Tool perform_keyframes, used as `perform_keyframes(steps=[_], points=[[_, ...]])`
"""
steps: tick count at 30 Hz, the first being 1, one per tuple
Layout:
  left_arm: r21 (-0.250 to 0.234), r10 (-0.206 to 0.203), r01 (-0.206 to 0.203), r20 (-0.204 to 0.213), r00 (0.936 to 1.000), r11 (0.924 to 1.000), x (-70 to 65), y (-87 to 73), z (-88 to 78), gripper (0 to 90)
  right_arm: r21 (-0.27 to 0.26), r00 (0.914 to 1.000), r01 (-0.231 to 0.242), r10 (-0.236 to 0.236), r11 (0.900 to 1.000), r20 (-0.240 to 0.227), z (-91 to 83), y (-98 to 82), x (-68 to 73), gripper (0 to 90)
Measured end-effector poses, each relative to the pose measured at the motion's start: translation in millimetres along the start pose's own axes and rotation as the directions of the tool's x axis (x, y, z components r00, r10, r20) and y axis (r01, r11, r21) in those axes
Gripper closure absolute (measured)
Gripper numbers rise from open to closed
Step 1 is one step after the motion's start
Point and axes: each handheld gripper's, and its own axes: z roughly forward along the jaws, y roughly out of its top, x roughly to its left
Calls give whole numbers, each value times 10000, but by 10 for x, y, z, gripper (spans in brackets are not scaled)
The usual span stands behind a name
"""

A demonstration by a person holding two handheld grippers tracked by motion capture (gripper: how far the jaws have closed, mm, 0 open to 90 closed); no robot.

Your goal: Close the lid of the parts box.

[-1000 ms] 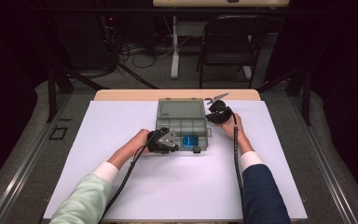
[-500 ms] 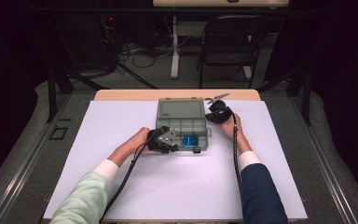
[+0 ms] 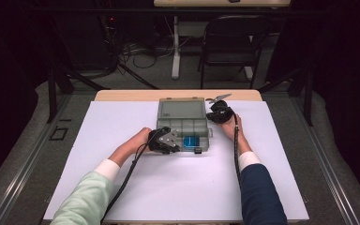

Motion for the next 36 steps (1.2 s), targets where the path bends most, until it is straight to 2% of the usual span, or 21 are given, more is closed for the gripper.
perform_keyframes(steps=[1, 4, 5, 7, 8, 11, 12, 13, 19, 23, 36], points=[[11, 30, -30, -15, 10000, 10000, 0, 1, 0, 862, -137, 10000, -20, 20, 9999, -59, 8, -3, -4, 900], [-4, 57, -57, 22, 10000, 10000, 1, 0, 2, 862, -66, 9999, -91, 91, 9999, -53, -1, -5, -10, 900], [12, 65, -65, -5, 10000, 10000, 1, 0, 1, 862, -245, 9997, -199, 196, 9995, -112, 8, -10, -9, 900], [15, 82, -82, -1, 10000, 10000, 2, 0, 2, 862, -162, 9998, -182, 181, 9997, -81, 1, -9, -17, 900], [23, 98, -98, 2, 10000, 9999, 3, 1, 3, 862, -402, 9996, -260, 256, 9989, -124, 15, -16, -19, 900], [-27, 78, -78, 31, 10000, 10000, 5, -1, 7, 862, -157, 9997, -236, 235, 9996, -102, -2, -10, -23, 900], [-26, 86, -86, 38, 10000, 10000, 5, -1, 8, 862, -231, 9997, -243, 240, 9994, -107, -1, -11, -24, 900], [-3, 106, -106, 51, 9999, 9999, 7, -1, 8, 861, -577, 9994, -313, 305, 9978, -162, 17, -18, -26, 900], [-21, 145, -145, 126, 9998, 9999, 12, 1, 14, 861, -551, 9994, -325, 318, 9979, -141, 10, -7, -21, 900], [15, 180, -181, 160, 9997, 9998, 20, 4, 14, 861, -809, 9993, -354, 342, 9961, -165, 8, -4, -21, 900], [-13, 122, -121, 283, 9995, 9999, 31, 0, 26, 860, -1150, 9993, -385, 381, 9926, -55, -12, 6, -22, 900]])
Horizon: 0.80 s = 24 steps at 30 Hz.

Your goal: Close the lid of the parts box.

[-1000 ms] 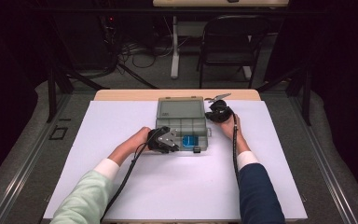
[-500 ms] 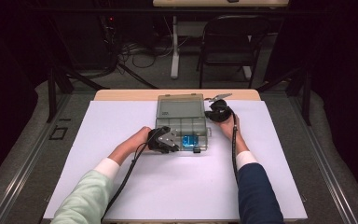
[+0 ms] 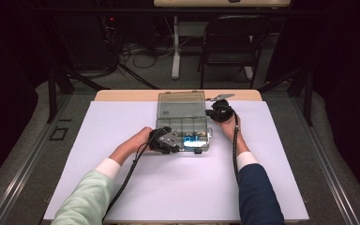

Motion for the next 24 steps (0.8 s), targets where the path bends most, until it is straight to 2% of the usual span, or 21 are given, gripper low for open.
perform_keyframes(steps=[24], points=[[152, 145, -146, 114, 9998, 9998, 14, 12, 16, 858, -925, 9998, 103, -88, 9957, 157, -59, 37, 11, 900]])
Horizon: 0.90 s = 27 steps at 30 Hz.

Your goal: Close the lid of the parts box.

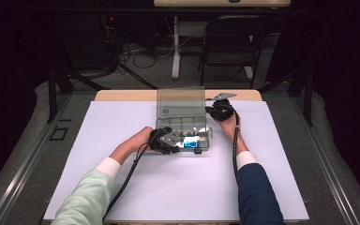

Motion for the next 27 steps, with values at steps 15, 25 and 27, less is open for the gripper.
perform_keyframes(steps=[15, 25, 27], points=[[-21, -91, 91, 54, 9999, 10000, 9, -8, 8, 857, -497, 9999, 139, -136, 9987, 69, -64, 34, 13, 900], [-36, -183, 183, 79, 9998, 9998, 14, -13, 11, 856, -759, 10000, 68, -65, 9971, 45, -105, 24, 32, 900], [-42, -177, 177, 124, 9998, 9998, 18, -13, 13, 856, -806, 9999, 115, -113, 9967, 29, -112, 24, 32, 900]])
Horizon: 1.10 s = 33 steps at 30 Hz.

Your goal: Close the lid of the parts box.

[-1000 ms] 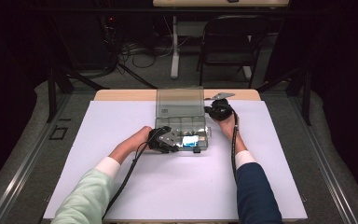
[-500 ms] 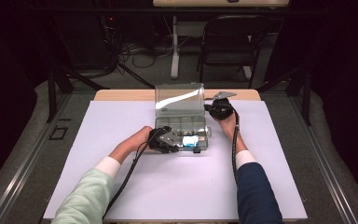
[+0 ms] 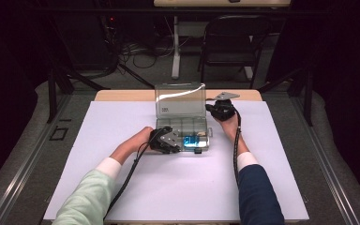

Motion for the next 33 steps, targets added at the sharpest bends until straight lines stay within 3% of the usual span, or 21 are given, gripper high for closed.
perform_keyframes(steps=[33], points=[[321, 41, -44, 87, 10000, 9995, 22, 26, 6, 843, -268, 9991, 160, -170, 9995, -381, -82, -60, -2, 900]])
